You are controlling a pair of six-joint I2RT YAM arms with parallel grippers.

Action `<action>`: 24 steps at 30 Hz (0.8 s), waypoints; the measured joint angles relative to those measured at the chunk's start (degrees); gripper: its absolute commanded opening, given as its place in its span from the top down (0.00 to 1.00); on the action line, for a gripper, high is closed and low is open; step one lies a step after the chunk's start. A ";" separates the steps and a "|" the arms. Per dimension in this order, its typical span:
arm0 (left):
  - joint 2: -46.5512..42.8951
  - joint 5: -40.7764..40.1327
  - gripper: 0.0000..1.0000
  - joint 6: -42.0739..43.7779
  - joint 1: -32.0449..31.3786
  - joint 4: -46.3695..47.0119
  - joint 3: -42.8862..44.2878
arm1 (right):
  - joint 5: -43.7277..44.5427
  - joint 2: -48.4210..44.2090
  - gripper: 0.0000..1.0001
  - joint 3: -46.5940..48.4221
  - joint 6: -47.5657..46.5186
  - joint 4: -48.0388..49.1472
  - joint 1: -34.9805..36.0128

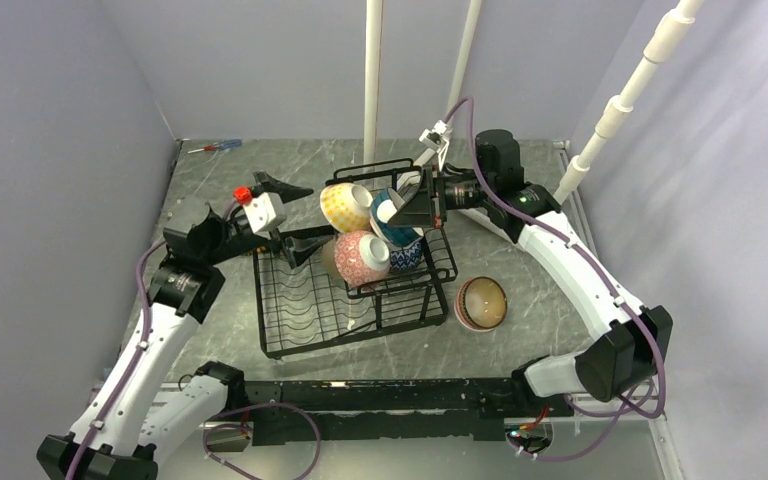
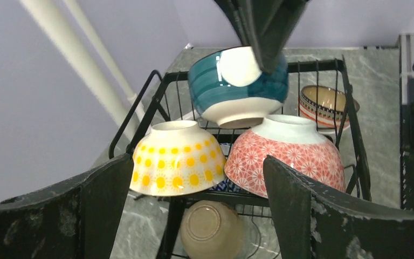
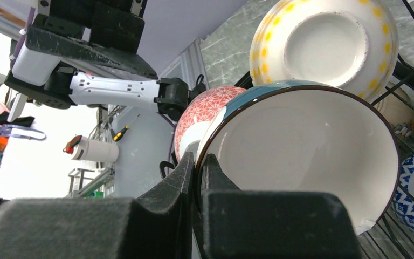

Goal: Load the bowls into the dish rack
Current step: Turn the bowl upside down on the dish rack.

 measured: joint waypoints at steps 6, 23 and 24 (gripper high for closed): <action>0.61 8.22 0.05 9.81 -0.02 2.73 -1.20 | -0.24 0.28 1.00 0.83 -2.54 -2.19 0.02; 15.28 15.45 0.05 50.01 -9.84 -15.08 19.80 | -2.69 0.04 1.00 5.60 -8.17 -8.85 0.02; 16.26 15.39 0.05 53.53 -10.51 -17.70 21.29 | -2.71 -0.09 1.00 5.62 -8.35 -9.29 0.02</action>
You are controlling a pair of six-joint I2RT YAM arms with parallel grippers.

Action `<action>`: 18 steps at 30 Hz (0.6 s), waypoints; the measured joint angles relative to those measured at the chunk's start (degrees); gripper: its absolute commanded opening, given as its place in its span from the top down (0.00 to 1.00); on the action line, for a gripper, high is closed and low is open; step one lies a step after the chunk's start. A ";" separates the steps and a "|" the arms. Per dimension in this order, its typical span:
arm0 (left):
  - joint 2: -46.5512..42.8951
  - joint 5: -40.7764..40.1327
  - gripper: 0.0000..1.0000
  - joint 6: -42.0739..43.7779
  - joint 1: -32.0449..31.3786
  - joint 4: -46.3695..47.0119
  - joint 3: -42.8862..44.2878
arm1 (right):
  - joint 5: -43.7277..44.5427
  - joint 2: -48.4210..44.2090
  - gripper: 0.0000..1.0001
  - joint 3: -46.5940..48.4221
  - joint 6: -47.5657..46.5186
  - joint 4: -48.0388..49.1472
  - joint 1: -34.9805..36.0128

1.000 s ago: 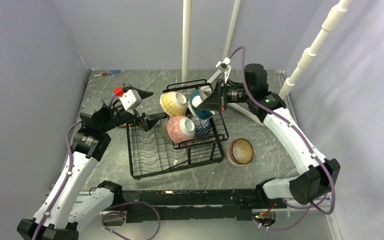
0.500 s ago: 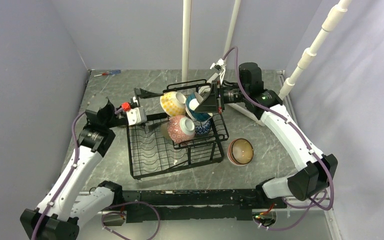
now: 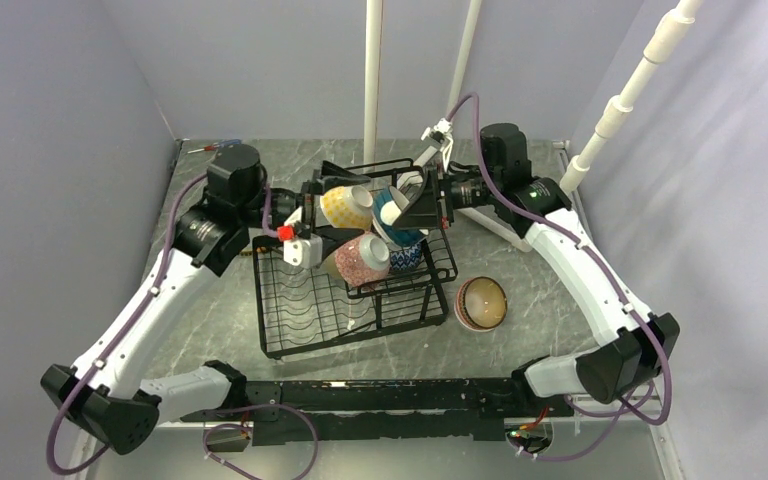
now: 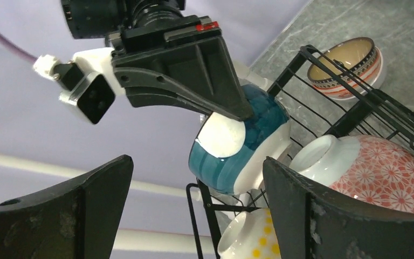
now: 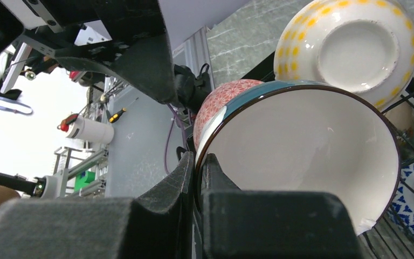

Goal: Load the bowls into the dish rack
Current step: Turn the bowl upside down on the dish rack.

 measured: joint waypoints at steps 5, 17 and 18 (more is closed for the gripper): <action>5.27 -0.31 0.05 11.87 -2.64 -11.28 7.06 | -0.20 -1.36 1.00 0.00 -0.81 -1.62 0.00; 9.60 -7.74 0.05 23.12 -9.46 -23.82 13.33 | -2.29 -6.10 1.00 -0.04 1.29 -0.76 -0.04; 9.60 -8.52 0.05 23.54 -9.86 -23.82 13.35 | -2.32 -6.10 1.00 -0.04 1.29 -0.81 0.02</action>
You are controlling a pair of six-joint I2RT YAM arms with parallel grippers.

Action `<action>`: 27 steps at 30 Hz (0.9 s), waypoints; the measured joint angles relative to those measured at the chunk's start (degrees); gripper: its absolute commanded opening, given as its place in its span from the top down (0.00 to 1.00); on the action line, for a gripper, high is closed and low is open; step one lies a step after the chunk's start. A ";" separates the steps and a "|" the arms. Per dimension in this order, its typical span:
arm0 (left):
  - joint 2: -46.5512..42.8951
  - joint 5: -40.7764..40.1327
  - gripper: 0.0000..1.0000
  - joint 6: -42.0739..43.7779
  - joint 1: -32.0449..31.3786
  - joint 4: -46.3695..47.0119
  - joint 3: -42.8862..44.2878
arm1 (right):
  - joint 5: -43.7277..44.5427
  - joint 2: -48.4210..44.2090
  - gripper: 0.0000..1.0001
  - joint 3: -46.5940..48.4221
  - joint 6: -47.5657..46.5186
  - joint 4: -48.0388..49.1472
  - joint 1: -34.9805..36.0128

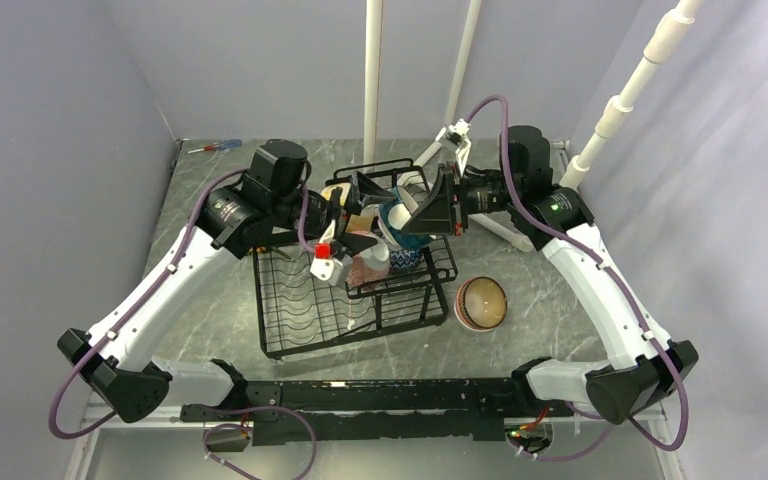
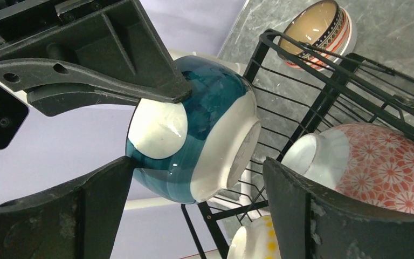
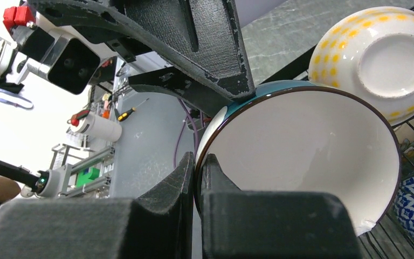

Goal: Load the bowls into the dish rack
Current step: Turn the bowl upside down on the dish rack.

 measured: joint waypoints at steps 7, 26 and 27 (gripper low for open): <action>0.28 -3.30 0.05 1.60 -1.66 0.15 0.28 | 0.28 0.00 1.00 -0.02 -0.07 -0.94 0.07; 7.04 -14.32 0.24 5.75 -9.05 -4.33 4.61 | 0.81 0.61 1.00 0.00 -3.56 -5.01 1.66; 7.04 -14.86 0.26 5.90 -9.18 -4.70 4.76 | 0.94 0.66 1.00 0.00 -3.96 -5.33 1.66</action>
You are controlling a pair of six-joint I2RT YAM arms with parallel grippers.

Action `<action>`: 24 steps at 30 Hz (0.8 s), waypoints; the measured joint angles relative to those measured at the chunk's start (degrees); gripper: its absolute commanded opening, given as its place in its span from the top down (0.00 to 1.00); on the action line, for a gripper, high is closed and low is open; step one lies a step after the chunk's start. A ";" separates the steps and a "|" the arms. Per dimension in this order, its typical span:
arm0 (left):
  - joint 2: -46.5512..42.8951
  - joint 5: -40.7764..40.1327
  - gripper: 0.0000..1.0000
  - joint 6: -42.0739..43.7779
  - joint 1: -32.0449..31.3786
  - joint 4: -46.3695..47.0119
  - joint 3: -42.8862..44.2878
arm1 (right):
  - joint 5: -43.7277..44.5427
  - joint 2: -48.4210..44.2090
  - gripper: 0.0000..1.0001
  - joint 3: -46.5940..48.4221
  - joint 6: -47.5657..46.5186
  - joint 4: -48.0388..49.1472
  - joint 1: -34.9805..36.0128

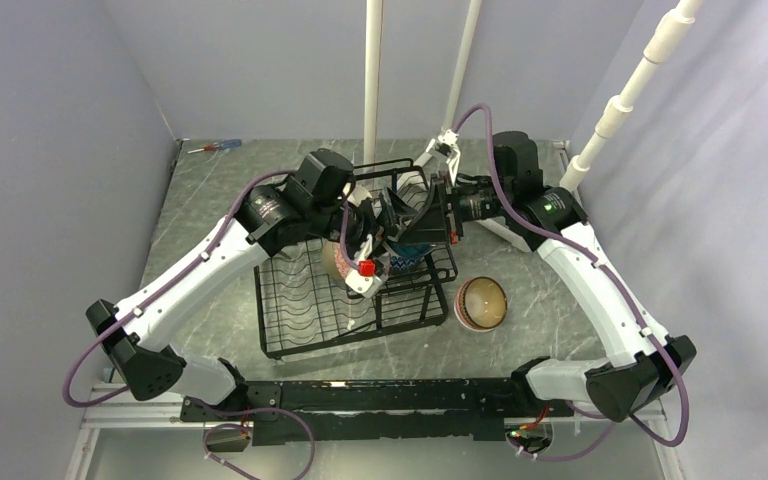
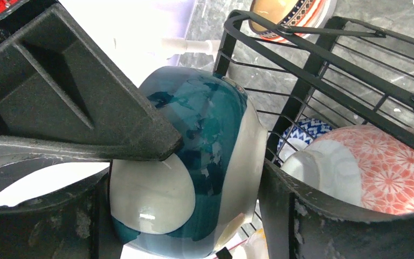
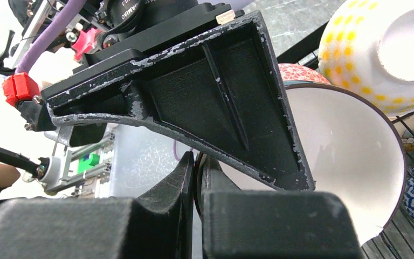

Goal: Load the bowls into the dish rack
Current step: Turn the bowl upside down on the dish rack.

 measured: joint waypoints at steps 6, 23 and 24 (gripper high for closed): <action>-0.02 -2.86 0.41 0.24 -0.63 -0.85 0.15 | 1.07 0.31 1.00 0.02 -1.77 -1.05 0.22; -0.15 -10.75 0.97 -1.07 -1.29 2.62 -1.29 | 5.97 0.66 0.65 1.20 -2.32 0.48 0.17; -0.15 -11.45 0.97 -1.57 -1.31 2.71 -1.46 | 6.49 0.59 0.64 1.29 -2.10 1.07 0.04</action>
